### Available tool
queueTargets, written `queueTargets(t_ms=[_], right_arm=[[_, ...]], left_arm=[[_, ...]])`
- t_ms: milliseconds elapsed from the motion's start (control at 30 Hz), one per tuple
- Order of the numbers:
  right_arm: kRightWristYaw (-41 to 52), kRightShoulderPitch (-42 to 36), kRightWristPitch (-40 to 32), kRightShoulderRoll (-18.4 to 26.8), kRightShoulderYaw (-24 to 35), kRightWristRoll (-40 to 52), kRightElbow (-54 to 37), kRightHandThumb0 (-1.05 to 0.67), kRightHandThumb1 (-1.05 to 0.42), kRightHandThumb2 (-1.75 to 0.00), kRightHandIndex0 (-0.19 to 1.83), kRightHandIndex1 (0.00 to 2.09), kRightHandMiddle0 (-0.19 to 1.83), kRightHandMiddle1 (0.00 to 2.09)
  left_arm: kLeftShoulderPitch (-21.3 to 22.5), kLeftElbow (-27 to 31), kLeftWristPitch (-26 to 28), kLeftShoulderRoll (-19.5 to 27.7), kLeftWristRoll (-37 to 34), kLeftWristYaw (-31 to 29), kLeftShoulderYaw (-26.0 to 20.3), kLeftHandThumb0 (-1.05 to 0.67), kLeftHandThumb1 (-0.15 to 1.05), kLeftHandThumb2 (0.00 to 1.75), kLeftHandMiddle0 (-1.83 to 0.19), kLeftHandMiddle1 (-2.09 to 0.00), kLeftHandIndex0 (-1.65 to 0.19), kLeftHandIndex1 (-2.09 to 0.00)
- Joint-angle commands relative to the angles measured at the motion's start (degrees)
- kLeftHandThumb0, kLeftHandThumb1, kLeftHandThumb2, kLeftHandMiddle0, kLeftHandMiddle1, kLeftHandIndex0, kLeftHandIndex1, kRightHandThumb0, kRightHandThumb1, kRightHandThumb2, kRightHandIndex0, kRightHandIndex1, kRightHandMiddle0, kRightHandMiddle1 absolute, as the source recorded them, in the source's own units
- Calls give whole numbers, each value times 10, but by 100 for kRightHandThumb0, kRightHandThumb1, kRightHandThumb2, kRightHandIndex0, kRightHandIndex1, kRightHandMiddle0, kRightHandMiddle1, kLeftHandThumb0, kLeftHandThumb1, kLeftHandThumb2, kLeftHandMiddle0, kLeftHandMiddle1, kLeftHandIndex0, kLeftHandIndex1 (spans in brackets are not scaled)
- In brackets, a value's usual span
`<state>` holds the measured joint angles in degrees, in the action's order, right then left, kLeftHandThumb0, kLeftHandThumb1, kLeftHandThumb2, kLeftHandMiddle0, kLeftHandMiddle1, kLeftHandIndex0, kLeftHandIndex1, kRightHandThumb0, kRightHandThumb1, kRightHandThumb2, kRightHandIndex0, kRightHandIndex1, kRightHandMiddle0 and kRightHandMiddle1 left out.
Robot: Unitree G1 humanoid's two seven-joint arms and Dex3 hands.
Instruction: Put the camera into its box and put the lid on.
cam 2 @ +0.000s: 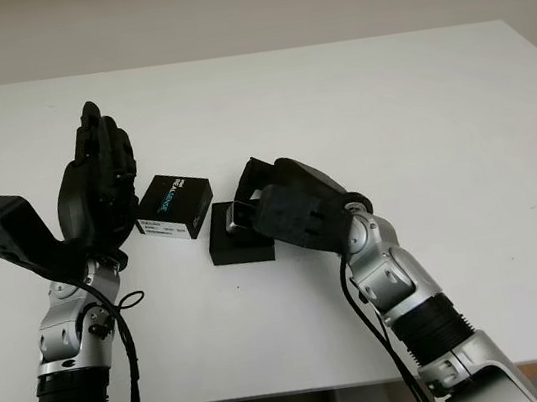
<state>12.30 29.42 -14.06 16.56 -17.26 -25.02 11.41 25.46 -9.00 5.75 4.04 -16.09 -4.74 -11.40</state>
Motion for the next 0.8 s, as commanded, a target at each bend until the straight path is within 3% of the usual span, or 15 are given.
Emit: queueTargets(t_ms=[0,167,200,333,767], right_arm=[[-11,-2,2,10,-2,-17,9,-39,-94,-5,46,6,30,183],[-22,-11,23,12,-3,-30,2,-43,-93,-5,43,5,27,167],[-18,-11,29,17,-9,-36,0,-51,-92,-5,40,3,16,154],[-8,-15,51,34,-22,-59,-14,-61,-93,-5,30,1,7,115],[-31,-28,141,62,-30,-104,-17,-69,-92,-5,24,2,7,97]], left_arm=[[-3,15,0,-2,-2,-1,1,-68,105,46,19,0,19,0],[-4,16,1,-1,-4,-3,0,-69,105,45,19,0,19,0],[-4,15,1,-1,-4,-3,0,-69,105,45,19,0,19,0],[-6,18,0,-3,-3,-2,1,-68,105,45,19,0,19,0],[-10,24,2,-7,-4,0,0,-68,105,42,19,0,19,0]])
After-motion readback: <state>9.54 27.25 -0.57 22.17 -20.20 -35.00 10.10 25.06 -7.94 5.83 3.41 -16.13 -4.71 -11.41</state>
